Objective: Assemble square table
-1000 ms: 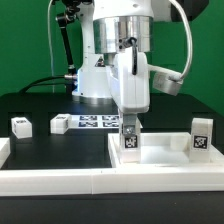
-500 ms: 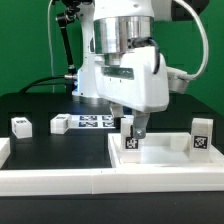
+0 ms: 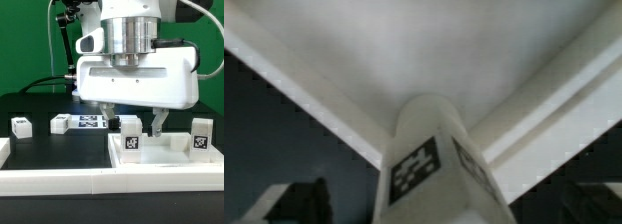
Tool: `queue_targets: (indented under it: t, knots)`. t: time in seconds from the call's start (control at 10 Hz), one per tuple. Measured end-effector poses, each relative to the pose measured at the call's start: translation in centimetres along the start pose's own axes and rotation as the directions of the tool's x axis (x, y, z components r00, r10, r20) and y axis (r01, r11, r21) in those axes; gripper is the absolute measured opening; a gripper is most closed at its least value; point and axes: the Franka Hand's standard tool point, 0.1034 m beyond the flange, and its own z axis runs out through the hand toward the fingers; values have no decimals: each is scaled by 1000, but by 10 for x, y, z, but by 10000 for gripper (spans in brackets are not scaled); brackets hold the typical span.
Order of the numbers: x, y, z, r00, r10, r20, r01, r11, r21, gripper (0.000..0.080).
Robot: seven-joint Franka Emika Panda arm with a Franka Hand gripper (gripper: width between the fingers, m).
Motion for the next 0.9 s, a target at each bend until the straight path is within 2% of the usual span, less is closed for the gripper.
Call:
queue_targets:
  t: [0.2,0.7,0.8,0.9]
  knots:
    - [0,0,0,975,-221,-1,221,975,-2,649]
    - [2,1,-1,856,-517,0,517,856,-18,649]
    - [4,2,-1,834,-552,0,552,834,-22,539]
    - [3,2,-1,841,-541,0,541,841,-22,539]
